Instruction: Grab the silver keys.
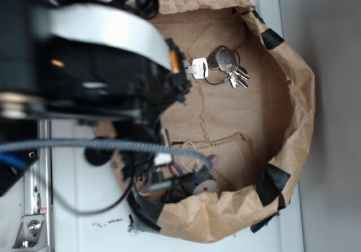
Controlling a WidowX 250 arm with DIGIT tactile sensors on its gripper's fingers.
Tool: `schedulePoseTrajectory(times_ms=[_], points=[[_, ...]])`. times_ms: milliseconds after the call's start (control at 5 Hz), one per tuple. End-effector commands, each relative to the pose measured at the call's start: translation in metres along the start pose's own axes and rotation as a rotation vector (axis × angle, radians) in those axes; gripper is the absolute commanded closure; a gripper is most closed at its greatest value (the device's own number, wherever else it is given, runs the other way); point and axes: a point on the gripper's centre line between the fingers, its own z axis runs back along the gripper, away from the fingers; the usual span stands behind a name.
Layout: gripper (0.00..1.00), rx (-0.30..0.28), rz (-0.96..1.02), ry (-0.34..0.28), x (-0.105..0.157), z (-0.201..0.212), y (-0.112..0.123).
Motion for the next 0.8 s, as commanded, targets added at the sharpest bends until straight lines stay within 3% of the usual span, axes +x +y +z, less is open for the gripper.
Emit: schedulePoseTrajectory(times_ms=[0, 400, 600], points=[[0.0, 0.045, 0.052, 0.017, 0.014, -0.041, 0.011], [0.0, 0.033, 0.02, 0.106, 0.047, -0.086, 0.008], [0.0, -0.024, 0.045, 0.091, 0.056, -0.1, 0.013]])
